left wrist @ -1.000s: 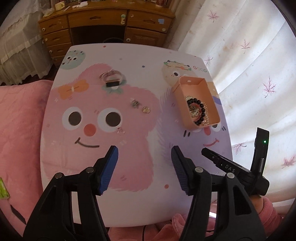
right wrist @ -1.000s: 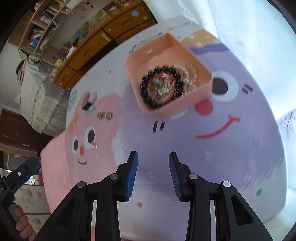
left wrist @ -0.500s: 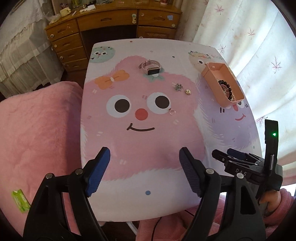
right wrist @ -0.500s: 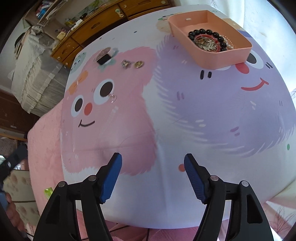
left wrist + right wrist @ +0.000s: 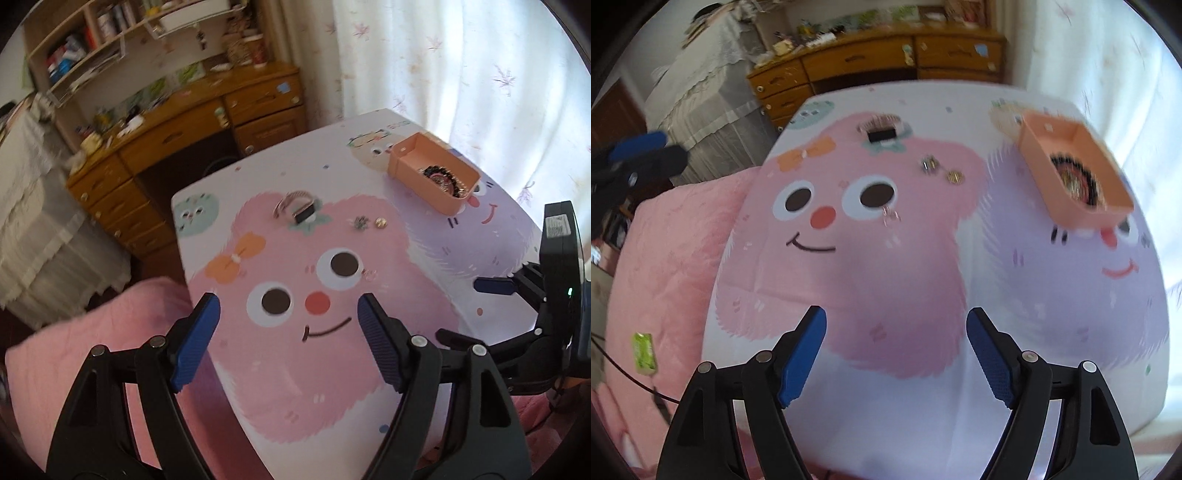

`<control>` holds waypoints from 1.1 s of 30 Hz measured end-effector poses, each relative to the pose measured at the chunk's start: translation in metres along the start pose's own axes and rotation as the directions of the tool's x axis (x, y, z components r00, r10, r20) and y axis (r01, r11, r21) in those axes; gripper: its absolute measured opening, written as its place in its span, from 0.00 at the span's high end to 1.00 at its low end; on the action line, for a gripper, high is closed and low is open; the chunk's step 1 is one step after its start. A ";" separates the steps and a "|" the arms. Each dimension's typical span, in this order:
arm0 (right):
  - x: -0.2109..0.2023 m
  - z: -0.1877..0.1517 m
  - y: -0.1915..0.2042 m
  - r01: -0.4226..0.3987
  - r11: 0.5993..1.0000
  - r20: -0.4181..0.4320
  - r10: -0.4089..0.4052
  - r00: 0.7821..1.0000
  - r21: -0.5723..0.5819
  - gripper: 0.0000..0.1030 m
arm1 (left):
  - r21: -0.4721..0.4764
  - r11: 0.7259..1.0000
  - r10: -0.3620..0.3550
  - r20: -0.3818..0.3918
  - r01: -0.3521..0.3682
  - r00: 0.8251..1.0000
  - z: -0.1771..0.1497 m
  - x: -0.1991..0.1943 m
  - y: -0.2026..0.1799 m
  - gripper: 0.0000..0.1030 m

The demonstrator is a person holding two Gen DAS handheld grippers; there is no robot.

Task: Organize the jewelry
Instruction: 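Move the left gripper over the white watch while the right gripper approaches the red-stone ring, then grasp the white watch with the left gripper while the right gripper grasps the red-stone ring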

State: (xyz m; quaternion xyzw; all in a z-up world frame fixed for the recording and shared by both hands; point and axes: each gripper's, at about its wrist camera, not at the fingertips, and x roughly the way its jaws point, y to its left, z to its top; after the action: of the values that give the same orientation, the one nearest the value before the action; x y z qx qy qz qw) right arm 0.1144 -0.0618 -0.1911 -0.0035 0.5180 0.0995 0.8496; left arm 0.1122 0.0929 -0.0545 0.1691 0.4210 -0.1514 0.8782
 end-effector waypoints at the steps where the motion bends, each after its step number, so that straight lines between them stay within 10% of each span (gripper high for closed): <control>1: -0.001 0.004 0.004 0.011 0.999 0.021 -0.010 1.000 -0.031 0.23 | 0.029 1.000 -0.011 0.011 0.011 1.000 0.006 0.003 0.000 0.27; 13: 0.041 0.030 0.020 0.089 0.965 0.129 -0.058 0.990 -0.246 0.22 | 0.314 0.937 -0.160 -0.012 0.155 0.987 0.088 0.109 0.008 0.28; 33: 0.126 0.051 0.015 0.029 0.946 0.113 0.008 0.994 -0.323 0.30 | 0.386 0.883 -0.247 -0.101 0.267 0.964 0.102 0.303 -0.008 0.67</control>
State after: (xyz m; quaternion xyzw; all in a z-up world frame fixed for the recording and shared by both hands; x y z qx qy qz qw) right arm 0.2130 -0.0206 -0.2770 -0.1402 0.4457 0.1788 0.8659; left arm 0.3608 0.0045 -0.2359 0.2895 0.4216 -0.3440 0.7875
